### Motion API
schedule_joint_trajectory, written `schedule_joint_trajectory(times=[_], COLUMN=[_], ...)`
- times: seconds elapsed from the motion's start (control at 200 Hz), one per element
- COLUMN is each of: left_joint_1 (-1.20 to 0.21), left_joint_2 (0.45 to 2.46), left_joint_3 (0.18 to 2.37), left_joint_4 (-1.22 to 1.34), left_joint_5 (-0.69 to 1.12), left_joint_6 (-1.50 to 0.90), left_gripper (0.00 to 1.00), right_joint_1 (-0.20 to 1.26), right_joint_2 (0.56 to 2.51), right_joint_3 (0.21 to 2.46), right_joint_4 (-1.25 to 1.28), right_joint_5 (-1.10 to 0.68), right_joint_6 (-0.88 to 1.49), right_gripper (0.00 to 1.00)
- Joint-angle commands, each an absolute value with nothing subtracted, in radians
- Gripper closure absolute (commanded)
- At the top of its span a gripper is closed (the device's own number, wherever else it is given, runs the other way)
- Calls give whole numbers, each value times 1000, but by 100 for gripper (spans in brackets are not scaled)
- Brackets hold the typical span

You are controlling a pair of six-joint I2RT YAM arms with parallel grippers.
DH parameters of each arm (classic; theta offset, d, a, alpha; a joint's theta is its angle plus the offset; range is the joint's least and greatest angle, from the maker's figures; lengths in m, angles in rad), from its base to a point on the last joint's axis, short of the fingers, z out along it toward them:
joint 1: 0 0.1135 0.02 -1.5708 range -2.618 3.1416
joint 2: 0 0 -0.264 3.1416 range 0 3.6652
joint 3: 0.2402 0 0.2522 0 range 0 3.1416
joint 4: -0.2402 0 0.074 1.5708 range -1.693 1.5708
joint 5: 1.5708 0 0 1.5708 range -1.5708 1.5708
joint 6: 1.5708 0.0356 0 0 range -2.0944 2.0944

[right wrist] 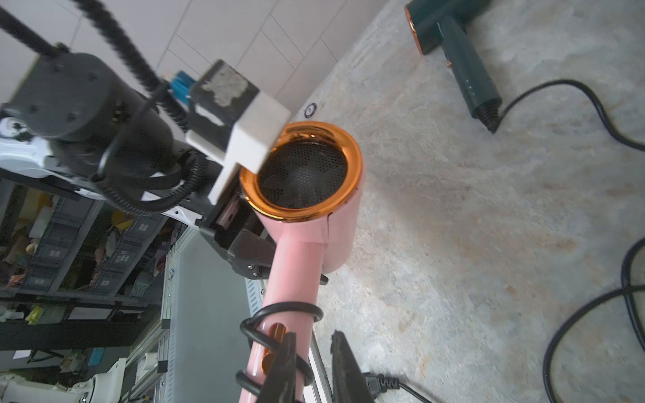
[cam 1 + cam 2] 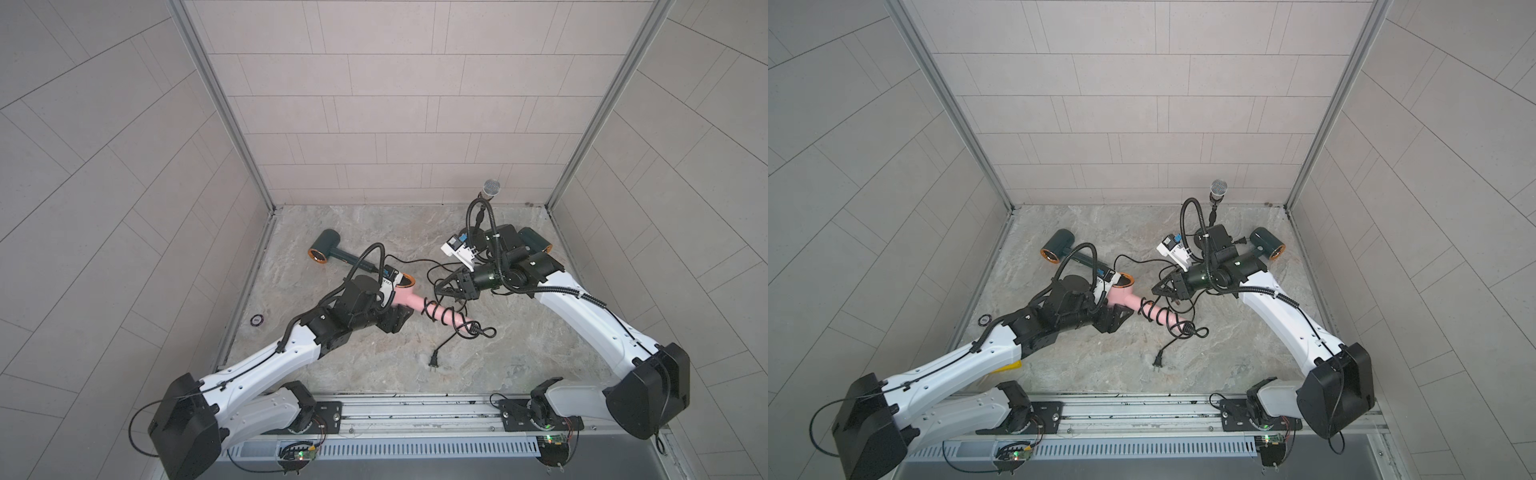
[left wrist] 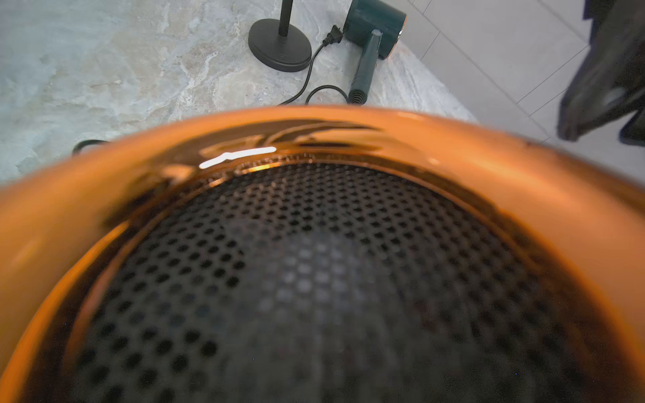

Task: Wrap the cord around the hair dryer
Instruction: Wrap the power cord around the hair dryer.

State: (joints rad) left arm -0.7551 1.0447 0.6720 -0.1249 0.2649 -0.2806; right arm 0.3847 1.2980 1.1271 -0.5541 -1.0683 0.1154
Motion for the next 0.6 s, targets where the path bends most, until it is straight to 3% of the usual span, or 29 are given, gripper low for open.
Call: schedule_joint_trajectory(times=[0.0, 0.18, 0.595], left_joint_1=[-759, -759, -760], left_joint_2=[975, 966, 1063], left_joint_3=[669, 794, 1263], left_joint_4=[33, -98, -630], left_joint_5=[447, 398, 177], left_joint_6=[-333, -332, -317], left_gripper=[100, 100, 100], right_joint_1=[347, 346, 346], right_joint_2=[1279, 1282, 1225], right_joint_3=[1084, 1110, 1086], right_joint_4=[-290, -224, -58], right_joint_5=[-1072, -1104, -1126], right_joint_6=[199, 271, 427], right_gripper=[97, 82, 65])
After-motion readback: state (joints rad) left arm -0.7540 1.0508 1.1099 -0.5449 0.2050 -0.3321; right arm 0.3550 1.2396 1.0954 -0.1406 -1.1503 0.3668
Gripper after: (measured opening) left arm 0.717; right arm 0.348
